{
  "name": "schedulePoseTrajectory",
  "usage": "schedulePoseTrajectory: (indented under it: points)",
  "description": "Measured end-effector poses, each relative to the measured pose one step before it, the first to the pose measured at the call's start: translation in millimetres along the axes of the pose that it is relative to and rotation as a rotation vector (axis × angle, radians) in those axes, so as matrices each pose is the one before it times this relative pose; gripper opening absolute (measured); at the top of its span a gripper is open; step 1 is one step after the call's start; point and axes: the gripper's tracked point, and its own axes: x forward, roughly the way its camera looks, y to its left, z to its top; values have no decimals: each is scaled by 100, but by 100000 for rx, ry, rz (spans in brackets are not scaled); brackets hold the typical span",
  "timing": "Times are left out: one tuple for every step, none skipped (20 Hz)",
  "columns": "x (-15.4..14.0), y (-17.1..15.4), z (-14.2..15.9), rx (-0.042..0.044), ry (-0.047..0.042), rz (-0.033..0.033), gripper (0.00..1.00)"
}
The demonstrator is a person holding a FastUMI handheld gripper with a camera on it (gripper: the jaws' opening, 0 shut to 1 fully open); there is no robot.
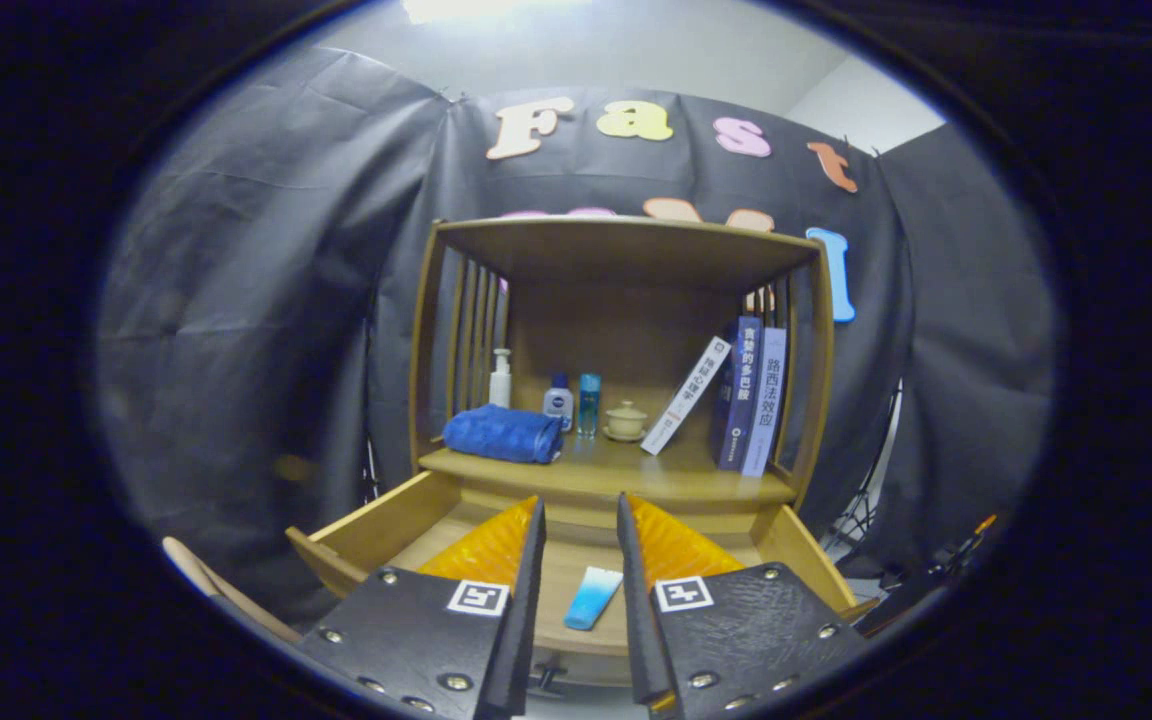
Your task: Pull open the drawer, take out the items inside it, and place them on the countertop above the cabinet.
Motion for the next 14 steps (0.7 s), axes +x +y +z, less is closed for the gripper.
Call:
schedulePoseTrajectory:
  points:
    - [1349, -218, -665, 2267, 5590, 1089, 39]
    - [1356, -26, -811, 2686, 5724, 1859, 39]
    - [1296, 114, -731, 3090, 6554, 2874, 39]
    - [1431, 114, -827, 2603, 5289, 2167, 39]
    - [1362, -464, -905, 1734, 5488, 34, 39]
    - [1148, -309, -999, 417, 6062, 536, 39]
    - [1157, -20, -660, -143, 5299, 488, 39]
    - [911, -118, -922, -603, 6063, -185, 42]
    - [836, -373, -363, -220, 3651, -1025, 42]
    - [1399, -109, -488, -1073, 3383, -200, 49]
    - [446, -2, -570, -1058, 3901, 59, 56]
    - [808, -189, -721, -1079, 4293, -811, 63]
    - [626, -183, -473, -482, 3765, -569, 70]
    - [983, -94, -821, -446, 4078, 244, 72]
